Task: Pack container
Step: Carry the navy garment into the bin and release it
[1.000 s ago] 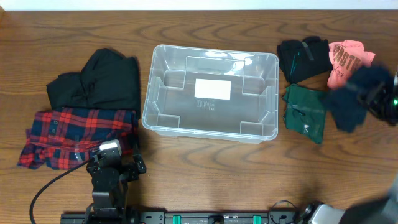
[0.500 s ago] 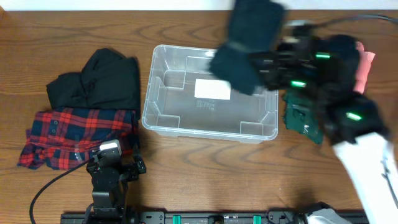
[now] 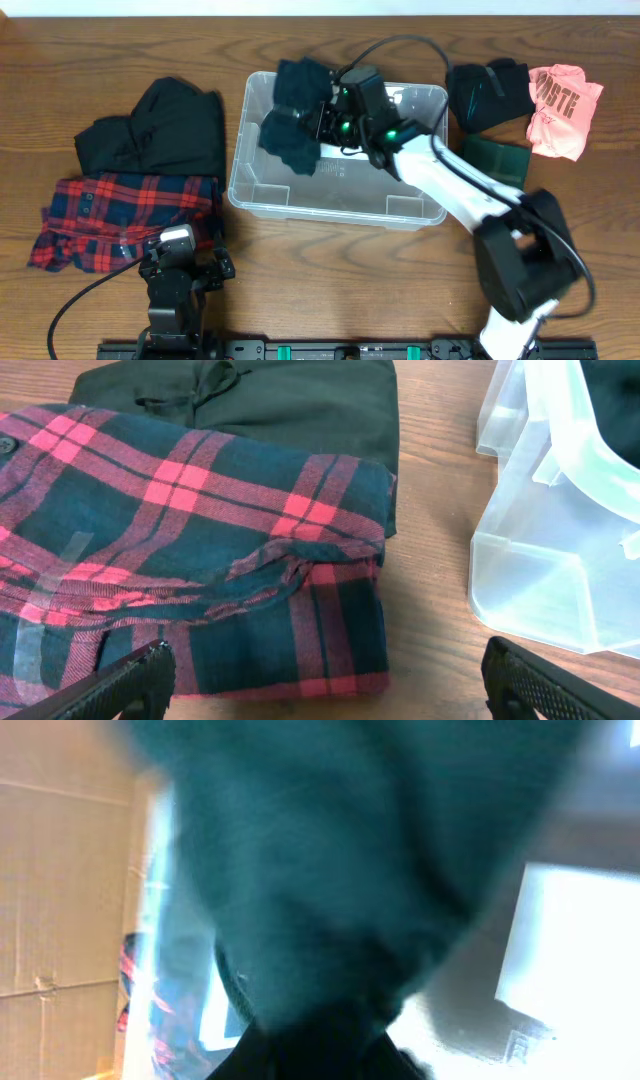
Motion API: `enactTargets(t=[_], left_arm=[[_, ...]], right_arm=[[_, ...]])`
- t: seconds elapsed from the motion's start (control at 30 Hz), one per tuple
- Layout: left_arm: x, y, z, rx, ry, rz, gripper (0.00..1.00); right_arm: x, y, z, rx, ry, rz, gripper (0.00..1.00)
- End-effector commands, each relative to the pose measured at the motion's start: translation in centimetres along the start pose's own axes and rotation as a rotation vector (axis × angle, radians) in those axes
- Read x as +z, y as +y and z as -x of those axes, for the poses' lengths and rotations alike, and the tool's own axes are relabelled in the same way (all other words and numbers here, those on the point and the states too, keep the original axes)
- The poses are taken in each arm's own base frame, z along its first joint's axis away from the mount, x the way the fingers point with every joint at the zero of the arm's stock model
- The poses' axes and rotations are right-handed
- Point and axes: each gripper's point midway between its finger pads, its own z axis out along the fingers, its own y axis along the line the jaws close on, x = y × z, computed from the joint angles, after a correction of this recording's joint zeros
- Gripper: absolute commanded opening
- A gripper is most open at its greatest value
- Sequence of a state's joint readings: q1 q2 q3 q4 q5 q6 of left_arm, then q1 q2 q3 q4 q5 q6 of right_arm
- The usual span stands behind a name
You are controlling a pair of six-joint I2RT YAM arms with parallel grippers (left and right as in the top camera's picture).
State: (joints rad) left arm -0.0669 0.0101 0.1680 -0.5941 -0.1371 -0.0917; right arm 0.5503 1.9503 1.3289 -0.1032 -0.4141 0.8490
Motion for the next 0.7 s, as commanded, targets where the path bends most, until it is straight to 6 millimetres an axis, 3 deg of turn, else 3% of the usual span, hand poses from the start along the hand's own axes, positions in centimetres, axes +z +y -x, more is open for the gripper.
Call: enactTargets(t=[0.0, 0.17, 0.33, 0.47, 0.5, 0.57, 0.67], left_arm=[[0.2, 0.2, -0.3, 0.011, 0.004, 0.01, 0.98], [0.2, 0.2, -0.3, 0.011, 0.004, 0.01, 0.98], [0.2, 0.2, -0.3, 0.011, 0.004, 0.01, 0.98], [0.2, 0.2, -0.3, 0.011, 0.004, 0.01, 0.98], [0.2, 0.2, -0.3, 0.011, 0.004, 0.01, 0.98], [0.2, 0.2, -0.3, 0.011, 0.004, 0.01, 0.98], [0.2, 0.2, -0.3, 0.011, 0.004, 0.01, 0.98]], right_arm=[[2.3, -1.3, -2.0, 0.098, 0.096, 0.016, 0.01], [3.9, -0.9, -5.6, 0.087, 0.245, 0.088, 0.01], [4.3, -0.4, -7.4, 0.042, 0.282, 0.083, 0.05], [4.2, -1.2, -7.1, 0.038, 0.27, 0.049, 0.33], [4.1, -1.4, -6.7, 0.021, 0.262, 0.051, 0.36], [3.5, -1.8, -5.7, -0.028, 0.238, 0.045, 0.28], [1.3, -3.3, -3.7, -0.102, 0.17, -0.063, 0.29]])
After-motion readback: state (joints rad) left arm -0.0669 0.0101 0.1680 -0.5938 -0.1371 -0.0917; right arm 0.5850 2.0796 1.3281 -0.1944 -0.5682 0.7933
